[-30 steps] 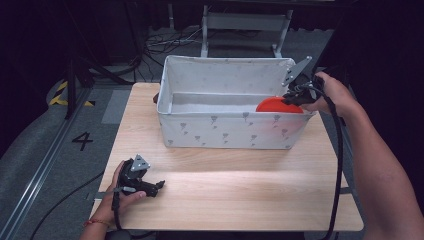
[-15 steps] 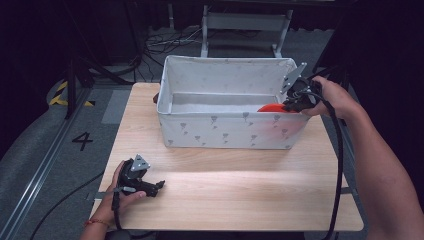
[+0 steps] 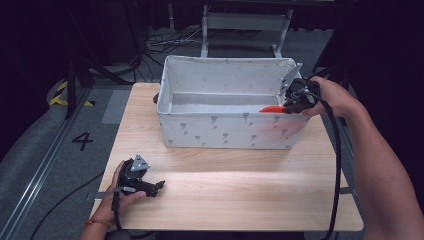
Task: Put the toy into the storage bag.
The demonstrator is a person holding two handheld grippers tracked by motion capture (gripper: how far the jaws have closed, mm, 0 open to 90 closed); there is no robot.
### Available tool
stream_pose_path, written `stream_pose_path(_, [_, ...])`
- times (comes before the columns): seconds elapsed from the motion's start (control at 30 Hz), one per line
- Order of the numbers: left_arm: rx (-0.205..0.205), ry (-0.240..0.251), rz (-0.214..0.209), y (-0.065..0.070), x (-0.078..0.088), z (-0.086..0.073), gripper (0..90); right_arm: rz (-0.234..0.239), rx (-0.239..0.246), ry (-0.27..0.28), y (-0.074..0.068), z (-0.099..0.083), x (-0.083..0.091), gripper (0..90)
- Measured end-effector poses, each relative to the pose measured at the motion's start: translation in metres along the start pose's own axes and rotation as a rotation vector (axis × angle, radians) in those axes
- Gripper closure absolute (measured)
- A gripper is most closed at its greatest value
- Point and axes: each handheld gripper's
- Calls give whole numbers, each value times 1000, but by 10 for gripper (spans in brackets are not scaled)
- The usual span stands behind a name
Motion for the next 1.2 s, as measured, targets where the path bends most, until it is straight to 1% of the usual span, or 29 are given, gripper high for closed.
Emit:
stream_pose_path(0.1, [0,0,0,0,0,0,2,10,7,-7,-1,1,-1,809])
stream_pose_path(0.17, [0,0,0,0,0,0,2,4,-6,-14,0,1,-2,797])
stream_pose_path(0.27, [1,1,0,0,0,0,2,7,-2,-11,0,1,-1,796])
stream_pose_path(0.3, [0,0,0,0,0,0,2,5,-15,-1,1,0,1,795])
stream_pose_path(0.37, [0,0,0,0,0,0,2,-2,-20,2,2,-1,3,786])
stream_pose_path(0.5, [0,0,0,0,0,0,2,0,-26,14,2,-2,5,779])
stream_pose_path(0.8, [0,0,0,0,0,0,2,-15,-47,37,3,-4,9,729])
stream_pose_path(0.83, [0,0,0,0,0,0,2,-23,-59,54,4,-5,10,717])
stream_pose_path(0.9, [0,0,0,0,0,0,2,-28,-71,66,3,-6,10,683])
stream_pose_path(0.93, [0,0,0,0,0,0,2,-28,-71,66,3,-6,10,683])
stream_pose_path(0.97, [0,0,0,0,0,0,2,-40,-91,84,4,-7,12,664])
stream_pose_path(1.03, [0,0,0,0,0,0,2,-46,-96,90,4,-8,13,649])
stream_pose_path(1.07, [1,1,0,0,0,0,2,-48,-107,108,4,-9,15,629])
stream_pose_path(1.1, [0,0,0,0,0,0,2,-52,-138,146,4,-12,18,605])
stream_pose_path(1.13, [0,0,0,0,0,0,2,-52,-138,146,4,-12,18,605])
stream_pose_path(1.17, [0,0,0,0,0,0,2,-62,-166,171,4,-15,21,563])
stream_pose_path(1.2, [0,0,0,0,0,0,2,-62,-166,171,4,-15,21,563])
Point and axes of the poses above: each handheld gripper's, and its own axes: x roughly backward along the jaws, z roughly out of its top, y roughly to its right, and after that the axes turned 12 degrees about -z, right-handed
